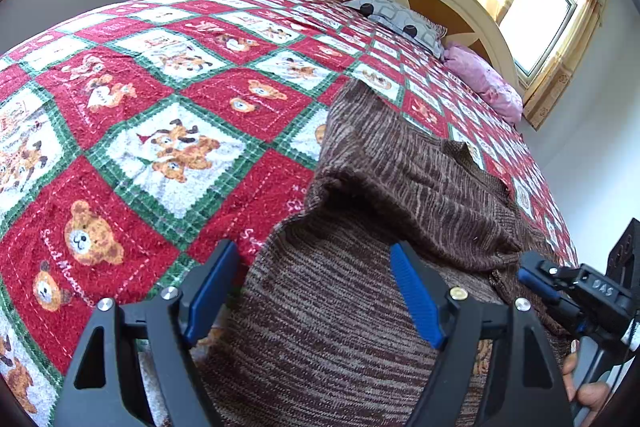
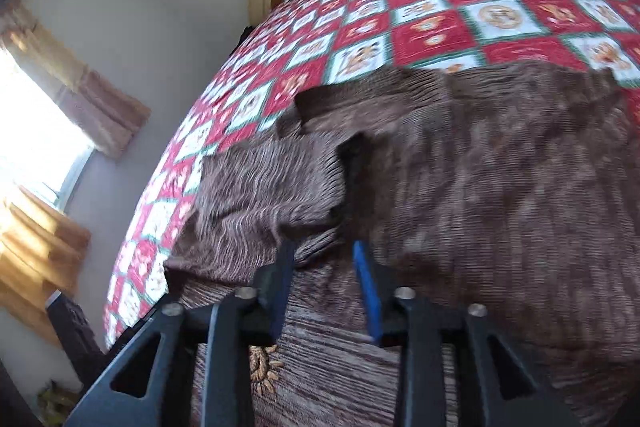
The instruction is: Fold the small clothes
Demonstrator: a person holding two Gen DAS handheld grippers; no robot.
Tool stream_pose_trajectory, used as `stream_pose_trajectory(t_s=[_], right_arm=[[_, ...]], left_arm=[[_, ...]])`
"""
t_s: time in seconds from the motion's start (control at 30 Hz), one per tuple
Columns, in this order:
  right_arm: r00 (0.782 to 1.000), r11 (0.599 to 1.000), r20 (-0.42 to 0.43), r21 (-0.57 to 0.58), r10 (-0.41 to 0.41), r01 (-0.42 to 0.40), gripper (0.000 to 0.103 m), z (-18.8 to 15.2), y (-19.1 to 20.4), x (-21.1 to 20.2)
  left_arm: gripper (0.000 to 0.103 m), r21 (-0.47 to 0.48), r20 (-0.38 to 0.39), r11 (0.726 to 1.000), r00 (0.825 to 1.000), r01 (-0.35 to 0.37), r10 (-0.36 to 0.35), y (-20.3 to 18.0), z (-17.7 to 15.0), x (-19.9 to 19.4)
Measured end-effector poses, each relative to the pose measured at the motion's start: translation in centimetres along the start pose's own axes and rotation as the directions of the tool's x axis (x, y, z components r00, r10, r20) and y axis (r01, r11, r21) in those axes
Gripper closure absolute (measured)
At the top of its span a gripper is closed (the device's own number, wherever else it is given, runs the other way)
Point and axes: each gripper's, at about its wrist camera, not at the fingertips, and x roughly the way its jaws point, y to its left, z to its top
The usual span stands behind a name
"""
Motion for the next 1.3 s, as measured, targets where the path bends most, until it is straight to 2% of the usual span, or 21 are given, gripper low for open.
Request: stream_pose_trajectory(t_s=[0.07,0.17,0.23,0.27,0.33,0.5,0.6,0.8,0.83,0.87,1.0,1.03,1.13,1.17,1.2,1.23,1.3], right_arm=[[1.0,0.999,0.001,-0.039,-0.011,0.011,0.069,-0.4,1.0,1.0],[0.996,0.991,0.006,-0.098,-0.087,0.087,0.069,-0.8,1.7,2.0],[0.994,0.987,0.026,-0.118,-0.105,0.107,0.078,-0.9,2.0,2.1],[0.993,0.986,0.032,-0.121,-0.111,0.114,0.089,-0.9,2.0,1.9],[0.995,0.987,0.036,-0.128,-0.095,0.099,0.099,-1.0,2.0,1.2],[0.997,0.984,0.022,-0.162,-0.074,0.077,0.099,-2.2,3.1,-0.6],[0.991,0.975,-0.015,-0.18,-0.133,0.128,0.099,-3.3,2.9,0.0],[0.988,0.987,-0.095,-0.116,-0.124,0.113,0.099,-3.6,1.2,-0.4],[0.988,0.989,-0.097,-0.105,-0.118,0.108,0.099,-3.4,1.0,-0.9],[0.991,0.989,-0.063,-0.097,-0.118,0.111,0.099,-2.8,0.9,-2.0],[0.981,0.976,0.126,-0.138,-0.15,0.166,0.099,0.1,2.0,-4.9],[0.98,0.976,0.137,-0.146,-0.142,0.162,0.099,1.1,2.5,-4.6],[0.982,0.971,0.126,-0.175,-0.14,0.161,0.099,3.4,3.4,-2.1],[0.979,0.963,0.12,-0.195,-0.165,0.186,0.099,4.2,3.6,-0.5],[0.979,0.959,0.105,-0.209,-0.175,0.194,0.099,4.4,3.7,0.6],[0.981,0.957,0.071,-0.218,-0.182,0.193,0.099,4.7,3.5,2.3],[0.975,0.954,0.002,-0.205,-0.223,0.219,0.098,4.6,2.4,5.4]], left_arm=[[0.022,0.002,0.0,1.0,1.0,-0.002,0.002,0.0,0.0,0.0],[0.022,0.005,-0.001,1.0,1.0,-0.006,0.006,-0.1,0.0,0.0],[0.022,0.003,-0.001,1.0,1.0,-0.003,0.003,0.0,0.0,0.0],[0.022,0.004,-0.001,1.0,1.0,-0.004,0.004,-0.1,0.0,0.0],[0.021,0.005,-0.001,1.0,1.0,-0.004,0.005,-0.1,0.0,0.0],[0.021,0.005,-0.003,1.0,1.0,0.0,0.0,-0.1,0.0,0.0],[0.021,0.005,-0.003,1.0,1.0,0.0,0.0,-0.1,-0.1,-0.1],[0.021,0.003,-0.004,1.0,1.0,0.002,-0.002,-0.1,0.0,-0.2],[0.021,0.002,-0.004,1.0,1.0,0.002,-0.002,-0.1,0.0,-0.2],[0.021,0.005,-0.007,1.0,1.0,-0.004,0.004,-0.2,0.0,-0.4],[0.02,0.037,0.024,0.998,0.998,-0.06,0.059,-1.5,0.6,-1.3],[0.02,0.058,0.03,0.996,0.998,-0.065,0.063,-2.2,1.0,-1.3],[0.018,0.097,0.074,0.989,0.991,-0.114,0.107,-3.8,3.0,-1.1],[0.015,0.102,0.093,0.985,0.987,-0.139,0.13,-4.1,3.7,-0.8],[0.005,0.107,0.098,0.98,0.983,-0.167,0.157,-4.2,4.3,-0.2],[0.001,0.115,0.094,0.972,0.976,-0.206,0.196,-4.2,4.8,0.5],[0.001,0.143,0.053,0.952,0.963,-0.27,0.265,-3.8,5.3,2.7]])
